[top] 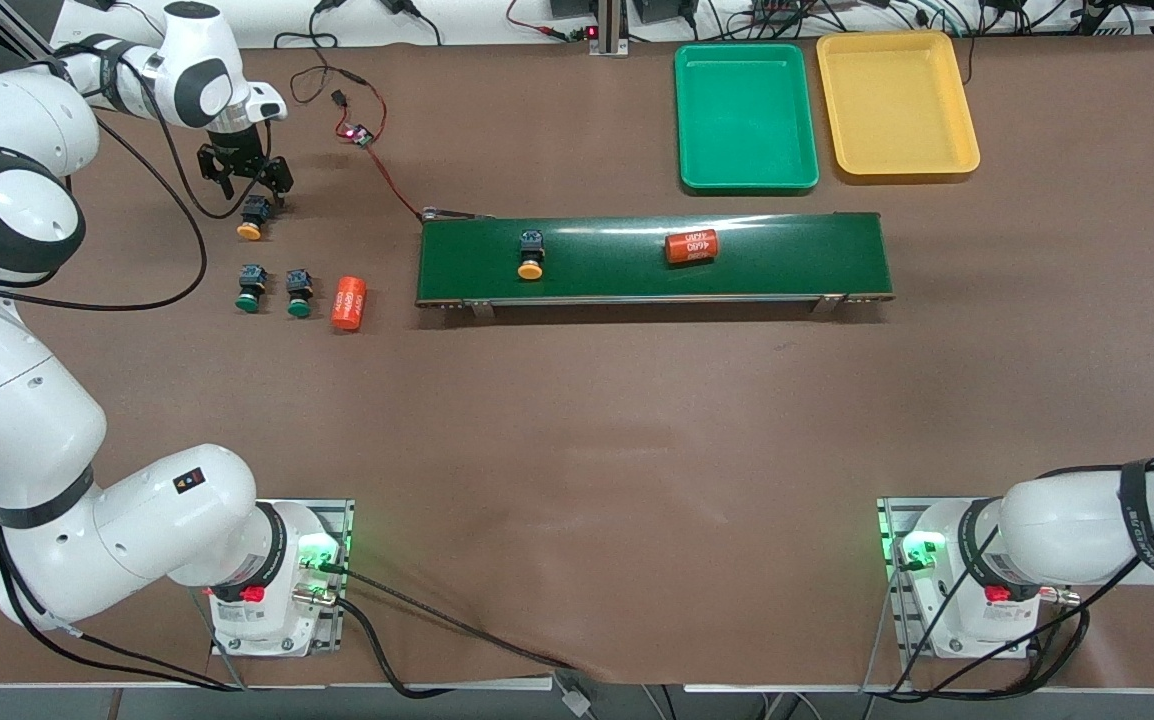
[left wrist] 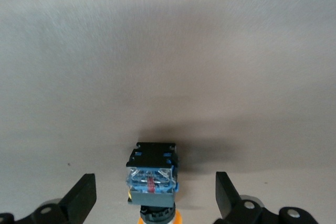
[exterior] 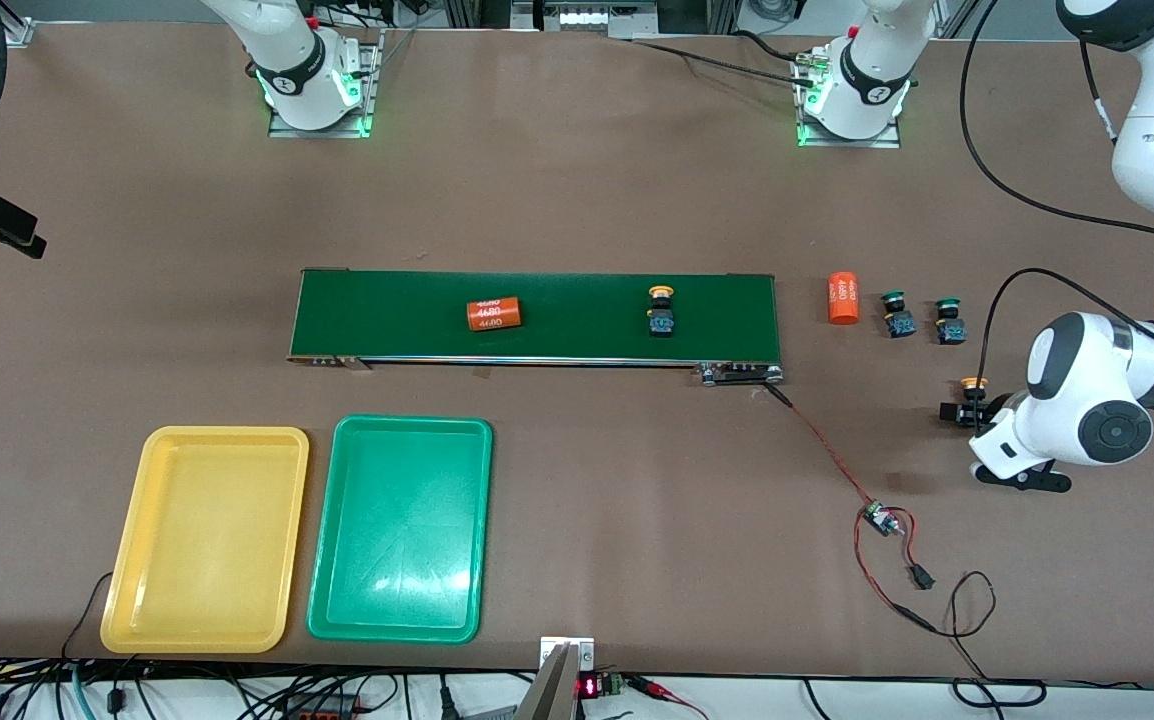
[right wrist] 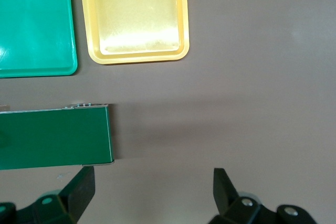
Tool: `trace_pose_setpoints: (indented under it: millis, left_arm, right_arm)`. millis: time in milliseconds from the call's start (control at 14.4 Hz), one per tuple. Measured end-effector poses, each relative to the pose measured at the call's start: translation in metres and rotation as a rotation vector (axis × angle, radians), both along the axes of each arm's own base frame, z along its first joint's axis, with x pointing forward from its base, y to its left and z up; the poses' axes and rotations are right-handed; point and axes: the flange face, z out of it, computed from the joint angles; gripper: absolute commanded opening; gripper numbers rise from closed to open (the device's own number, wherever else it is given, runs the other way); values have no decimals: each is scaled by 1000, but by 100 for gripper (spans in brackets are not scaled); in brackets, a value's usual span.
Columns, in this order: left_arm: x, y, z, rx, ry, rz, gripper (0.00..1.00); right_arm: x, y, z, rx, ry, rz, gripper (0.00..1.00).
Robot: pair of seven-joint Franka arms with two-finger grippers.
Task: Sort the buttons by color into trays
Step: 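Place the button on the conveyor while the right gripper reaches the belt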
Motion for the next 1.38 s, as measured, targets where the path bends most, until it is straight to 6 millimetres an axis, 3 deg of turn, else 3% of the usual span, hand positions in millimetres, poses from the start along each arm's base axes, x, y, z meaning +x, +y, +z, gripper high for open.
trace_pose_setpoints:
  millis: [277, 623, 831, 1038, 1384]
  left_arm:
    - [-10, 3, -17, -15, 32, 1, 29]
    - [-7, -19, 1, -28, 50, -23, 25]
    - [-2, -66, 50, -100, 100, -29, 25]
    - [-8, -136, 97, -164, 143, -80, 24]
    - [-38, -283, 124, -155, 163, 8, 24]
  right_arm:
    - [0, 0, 0, 0, 0, 0, 100]
    - [0, -1, 0, 0, 1, -1, 100]
    - [0, -1, 0, 0, 1, -2, 100]
    - [2, -1, -4, 0, 9, -2, 100]
    - [4, -7, -10, 0, 18, -14, 100]
